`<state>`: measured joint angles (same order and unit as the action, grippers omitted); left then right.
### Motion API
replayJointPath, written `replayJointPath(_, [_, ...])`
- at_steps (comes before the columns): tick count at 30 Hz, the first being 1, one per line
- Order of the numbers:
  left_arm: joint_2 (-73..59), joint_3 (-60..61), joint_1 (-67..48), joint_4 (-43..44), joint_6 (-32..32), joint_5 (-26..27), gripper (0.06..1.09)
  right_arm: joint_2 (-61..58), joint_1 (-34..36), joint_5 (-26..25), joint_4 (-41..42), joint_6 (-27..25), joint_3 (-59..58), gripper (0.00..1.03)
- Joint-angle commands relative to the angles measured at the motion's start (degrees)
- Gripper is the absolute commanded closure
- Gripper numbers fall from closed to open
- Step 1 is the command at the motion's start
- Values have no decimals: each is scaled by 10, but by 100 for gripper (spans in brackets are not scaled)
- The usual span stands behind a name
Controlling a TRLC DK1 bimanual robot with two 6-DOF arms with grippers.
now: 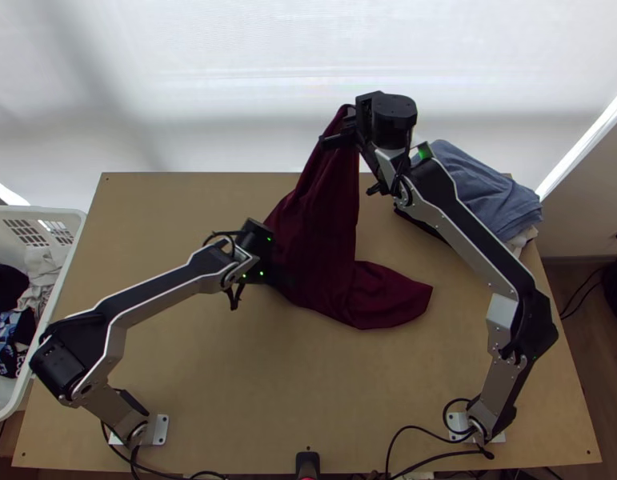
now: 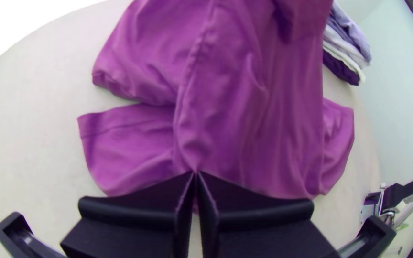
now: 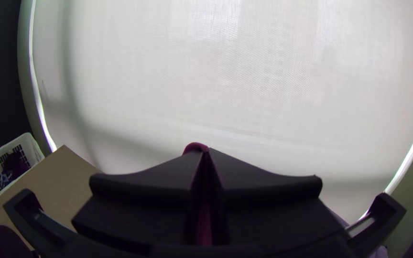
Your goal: Fold the t-shirt
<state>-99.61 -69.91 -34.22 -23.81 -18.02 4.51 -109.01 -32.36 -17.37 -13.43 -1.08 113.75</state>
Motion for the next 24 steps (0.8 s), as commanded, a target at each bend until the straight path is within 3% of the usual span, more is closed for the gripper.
replayJointPath(1, [35, -36, 71, 2, -2, 0, 105, 41, 24, -7, -9, 8, 19, 100])
replayJointPath(10, [95, -254, 225, -91, -3, -7, 105, 78, 67, -29, -56, -1, 28, 100])
replayJointPath(19, [116, -481, 272, -170, 9, -19, 105, 115, 53, -55, -76, -10, 126, 100])
replayJointPath(24, [140, -523, 279, -207, 33, -19, 105, 153, 39, -61, -94, -18, 147, 100])
